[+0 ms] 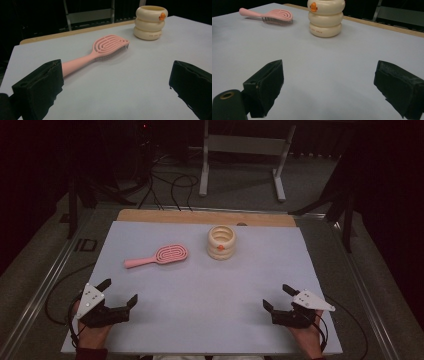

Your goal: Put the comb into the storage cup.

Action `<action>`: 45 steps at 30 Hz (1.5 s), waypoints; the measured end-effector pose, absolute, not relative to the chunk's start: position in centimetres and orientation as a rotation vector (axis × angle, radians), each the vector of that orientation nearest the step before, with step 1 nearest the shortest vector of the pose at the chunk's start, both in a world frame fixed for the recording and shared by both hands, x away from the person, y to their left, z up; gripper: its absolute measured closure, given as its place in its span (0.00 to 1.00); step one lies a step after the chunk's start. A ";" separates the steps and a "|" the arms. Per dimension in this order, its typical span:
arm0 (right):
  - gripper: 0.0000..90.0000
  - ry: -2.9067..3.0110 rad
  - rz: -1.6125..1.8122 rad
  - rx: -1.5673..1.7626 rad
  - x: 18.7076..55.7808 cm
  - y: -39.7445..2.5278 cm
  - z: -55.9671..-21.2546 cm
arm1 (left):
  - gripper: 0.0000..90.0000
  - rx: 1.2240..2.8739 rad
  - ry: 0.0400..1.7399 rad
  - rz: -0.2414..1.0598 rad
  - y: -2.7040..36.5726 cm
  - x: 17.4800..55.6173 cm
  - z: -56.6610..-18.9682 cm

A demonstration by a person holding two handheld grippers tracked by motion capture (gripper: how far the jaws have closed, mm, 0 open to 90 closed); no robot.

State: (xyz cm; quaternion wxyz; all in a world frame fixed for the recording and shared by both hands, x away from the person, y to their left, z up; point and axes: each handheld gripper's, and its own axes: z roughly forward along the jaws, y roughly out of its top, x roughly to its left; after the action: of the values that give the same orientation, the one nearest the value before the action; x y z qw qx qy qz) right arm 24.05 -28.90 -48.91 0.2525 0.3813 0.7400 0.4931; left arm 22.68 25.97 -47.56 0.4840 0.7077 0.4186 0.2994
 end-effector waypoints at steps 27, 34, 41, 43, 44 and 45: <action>0.10 2.003 1.324 1.021 24.3 -28.6 -49.0 | 0.00 1.709 1.079 0.695 26.0 23.0 -47.2; 0.10 1.996 1.325 1.040 24.4 -28.9 -49.0 | 0.00 1.705 1.076 0.716 26.2 23.3 -46.6; 0.10 2.000 1.323 1.036 24.4 -28.8 -49.1 | 0.00 1.719 1.068 0.708 26.0 24.0 -46.4; 0.10 2.000 1.323 1.037 24.4 -28.8 -49.1 | 0.00 1.725 1.064 0.704 26.0 24.2 -46.4; 0.10 2.001 1.323 1.037 24.4 -28.8 -49.1 | 0.00 1.727 1.063 0.703 25.9 24.3 -46.4; 0.10 2.002 1.321 1.039 24.4 -28.8 -49.1 | 0.00 1.728 1.064 0.702 25.9 24.4 -46.3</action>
State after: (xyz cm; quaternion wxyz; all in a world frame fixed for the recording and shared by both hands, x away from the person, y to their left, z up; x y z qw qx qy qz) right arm 24.40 -28.82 -49.11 0.2607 0.3836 0.7394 0.4880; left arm 24.45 25.88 -46.34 0.4771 0.7073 0.4354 0.2873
